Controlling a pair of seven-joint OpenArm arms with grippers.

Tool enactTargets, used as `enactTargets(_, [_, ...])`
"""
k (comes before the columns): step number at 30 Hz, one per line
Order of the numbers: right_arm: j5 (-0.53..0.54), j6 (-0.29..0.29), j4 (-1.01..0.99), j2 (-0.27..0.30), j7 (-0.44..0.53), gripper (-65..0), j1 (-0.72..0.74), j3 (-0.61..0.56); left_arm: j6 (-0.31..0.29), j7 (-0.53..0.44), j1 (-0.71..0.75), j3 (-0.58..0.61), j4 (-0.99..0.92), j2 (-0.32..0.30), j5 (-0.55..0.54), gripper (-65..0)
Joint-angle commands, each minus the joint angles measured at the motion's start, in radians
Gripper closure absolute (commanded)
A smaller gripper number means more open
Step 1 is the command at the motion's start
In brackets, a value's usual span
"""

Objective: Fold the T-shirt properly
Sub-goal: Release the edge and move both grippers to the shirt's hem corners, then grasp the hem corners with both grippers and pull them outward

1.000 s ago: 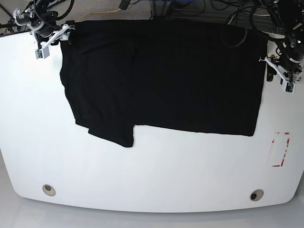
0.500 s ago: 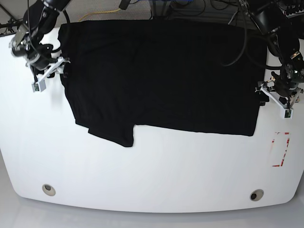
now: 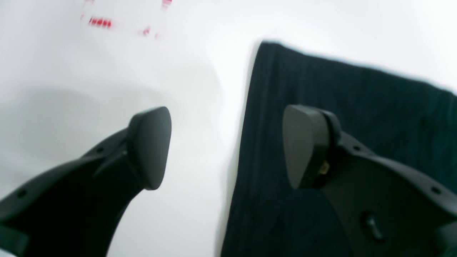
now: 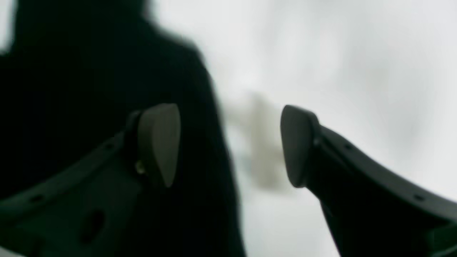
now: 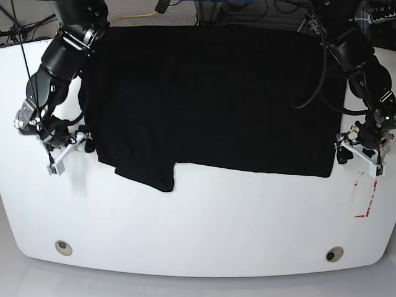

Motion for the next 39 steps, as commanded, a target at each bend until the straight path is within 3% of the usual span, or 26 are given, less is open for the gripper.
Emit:
enactTargets(1, [0.008, 0.007, -0.091, 0.035, 0.077, -41.5, 0.051, 0.000, 0.003, -0.026, -0.021, -0.002, 0.008, -0.018, -0.006, -45.8])
enactTargets(8, [-0.033, 0.007, -0.357, 0.058, 0.235, -41.5, 0.157, -0.066, 0.003, -0.052, -0.023, 0.000, -0.018, -0.018, -0.006, -45.8])
enactTargets(13, [-0.024, 0.007, -0.384, 0.030, 0.240, -40.4, 0.158, -0.104, 0.003, -0.087, -0.024, 0.036, -0.061, -0.021, -0.006, -45.8])
enactTargets(20, [-0.030, 0.007, -0.384, -0.033, 0.238, -24.1, 0.154, -0.109, 0.005, -0.199, -0.035, 0.059, -0.167, -0.023, -0.006, -45.8])
enactTargets(24, [-0.030, 0.007, -0.383, -0.042, 0.238, -17.9, 0.137, -0.109, 0.011, -0.213, -0.064, 0.059, -0.227, -0.024, -0.006, -45.8])
enactTargets(28, [-0.030, 0.007, -0.383, -0.047, 0.238, -9.7, 0.132, -0.109, 0.082, -0.217, -0.105, 0.059, -0.293, -0.026, -0.006, -46.4])
enactTargets(30, [-0.030, 0.007, -0.383, -0.047, 0.241, -1.4, 0.131, -0.109, 0.100, -0.217, -0.128, 0.059, -0.319, -0.026, -0.006, -46.5])
enactTargets(39, [-0.030, 0.007, -0.383, -0.044, 0.244, 0.0, 0.129, -0.109, 0.103, -0.236, -0.208, 0.141, -0.437, -0.027, -0.006, -46.5])
